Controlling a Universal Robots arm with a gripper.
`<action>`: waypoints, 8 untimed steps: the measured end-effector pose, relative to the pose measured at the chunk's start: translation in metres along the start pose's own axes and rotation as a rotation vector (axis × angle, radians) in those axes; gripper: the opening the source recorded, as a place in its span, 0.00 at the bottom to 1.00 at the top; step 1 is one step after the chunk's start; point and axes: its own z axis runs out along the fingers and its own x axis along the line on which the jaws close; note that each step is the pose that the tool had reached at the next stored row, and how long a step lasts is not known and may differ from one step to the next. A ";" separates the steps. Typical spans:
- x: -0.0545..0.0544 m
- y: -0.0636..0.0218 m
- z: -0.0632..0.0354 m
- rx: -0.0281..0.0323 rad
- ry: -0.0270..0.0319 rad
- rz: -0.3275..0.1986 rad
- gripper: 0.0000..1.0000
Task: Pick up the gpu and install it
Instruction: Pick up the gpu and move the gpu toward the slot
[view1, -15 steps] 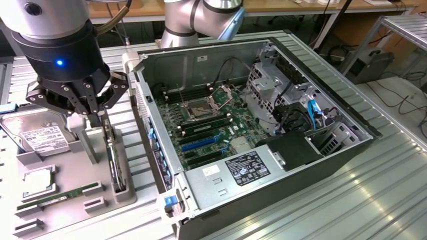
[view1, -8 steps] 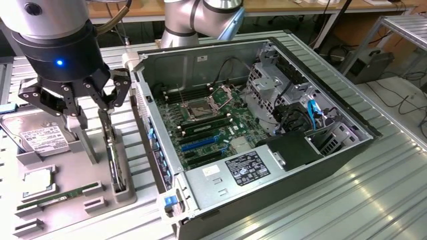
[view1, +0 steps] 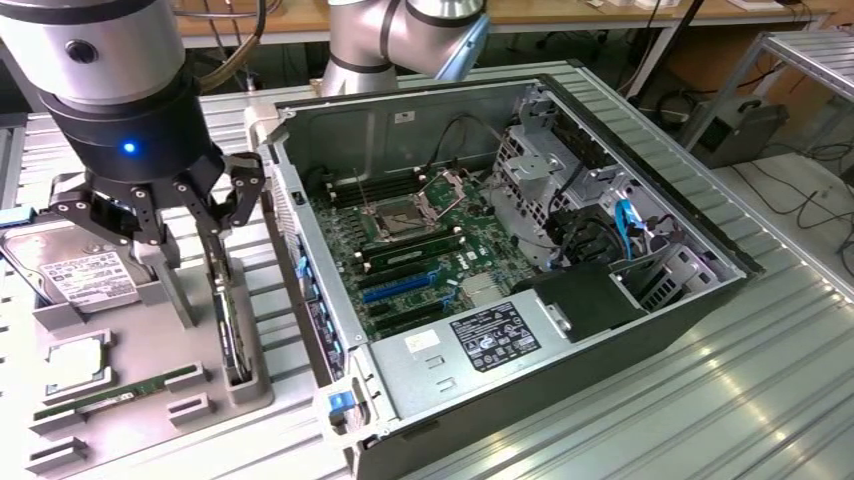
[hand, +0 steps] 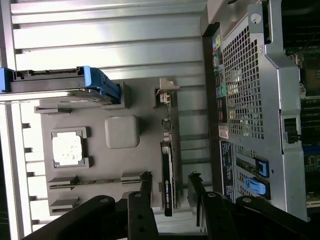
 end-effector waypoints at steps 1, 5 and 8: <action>0.000 -0.0001 0.0025 -0.0001 -0.0002 0.000 0.42; 0.000 -0.0005 0.0106 0.0000 -0.0003 0.000 0.42; 0.000 -0.0007 0.0163 -0.0001 -0.0004 0.000 0.42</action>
